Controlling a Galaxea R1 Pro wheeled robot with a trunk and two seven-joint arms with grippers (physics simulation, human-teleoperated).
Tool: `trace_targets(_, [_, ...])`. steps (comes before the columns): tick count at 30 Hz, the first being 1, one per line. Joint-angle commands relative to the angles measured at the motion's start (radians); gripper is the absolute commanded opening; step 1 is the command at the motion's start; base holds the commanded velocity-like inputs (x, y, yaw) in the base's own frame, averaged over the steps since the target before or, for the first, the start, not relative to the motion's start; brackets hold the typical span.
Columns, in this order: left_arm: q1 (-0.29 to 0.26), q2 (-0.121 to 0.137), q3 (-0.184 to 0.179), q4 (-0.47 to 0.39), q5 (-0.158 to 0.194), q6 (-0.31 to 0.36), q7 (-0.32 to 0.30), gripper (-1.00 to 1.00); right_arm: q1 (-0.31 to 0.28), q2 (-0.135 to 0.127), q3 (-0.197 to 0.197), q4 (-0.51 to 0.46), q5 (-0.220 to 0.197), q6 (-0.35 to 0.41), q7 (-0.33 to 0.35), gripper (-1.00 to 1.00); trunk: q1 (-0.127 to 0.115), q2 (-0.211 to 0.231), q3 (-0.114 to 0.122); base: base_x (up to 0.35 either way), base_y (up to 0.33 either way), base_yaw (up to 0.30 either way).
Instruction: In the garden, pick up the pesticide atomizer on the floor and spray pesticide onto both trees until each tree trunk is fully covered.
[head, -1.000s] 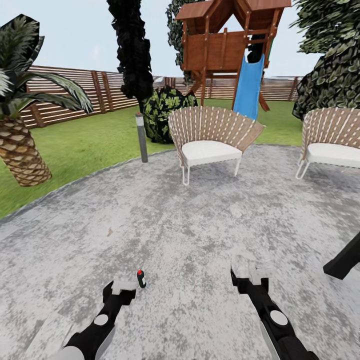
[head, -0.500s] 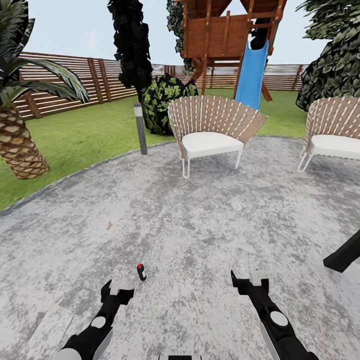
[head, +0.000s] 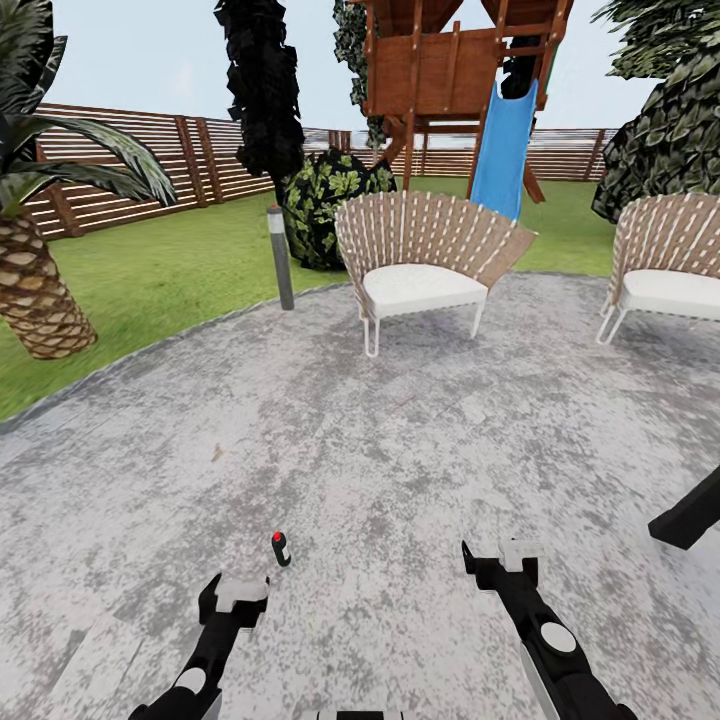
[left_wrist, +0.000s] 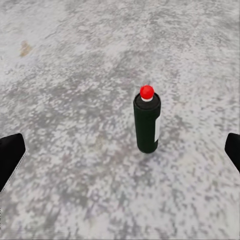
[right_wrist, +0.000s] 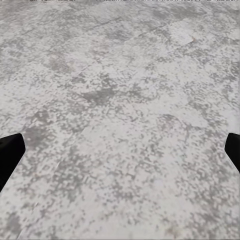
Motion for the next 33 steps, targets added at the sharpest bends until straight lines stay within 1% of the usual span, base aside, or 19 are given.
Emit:
trace_targets(1, [0.0, 0.0, 0.0, 0.0, 0.0, 0.0, 0.004, 1.0, 0.0, 0.0, 0.0, 0.0, 0.0, 0.0, 0.0, 1.0, 0.0, 0.0, 0.0, 0.222, -0.089, 0.0])
trace_targets(3, [0.0, 0.0, -0.001, 0.0, -0.001, -0.001, 0.021, 1.0, 0.0, 0.0, 0.0, 0.0, -0.001, 0.0, 0.0, 1.0, 0.0, 0.0, 0.0, 0.119, -0.05, 0.0])
trace_targets(9, [0.0, 0.002, -0.001, 0.0, 0.001, -0.001, 0.027, 1.0, 0.0, 0.0, 0.0, -0.001, -0.001, 0.0, 0.0, 1.0, 0.0, 0.0, 0.0, 0.073, -0.025, 0.0])
trace_targets(17, [0.0, 0.0, -0.001, 0.0, 0.0, 0.0, 0.026, 1.0, 0.0, 0.0, 0.0, -0.002, -0.001, 0.0, 0.0, 1.0, 0.0, 0.0, 0.0, 0.263, -0.155, 0.0])
trace_targets(24, [0.0, 0.0, 0.0, 0.0, 0.0, 0.0, 0.027, 1.0, 0.0, 0.0, 0.0, -0.002, -0.001, 0.0, 0.0, 1.0, 0.0, 0.0, 0.0, 0.199, -0.211, 0.0])
trace_targets(33, [0.0, -0.001, 0.001, -0.001, 0.0, 0.0, 0.026, 1.0, 0.0, 0.0, 0.0, -0.002, -0.001, -0.001, 0.0, 1.0, 0.0, 0.0, 0.0, 0.045, -0.046, 0.0])
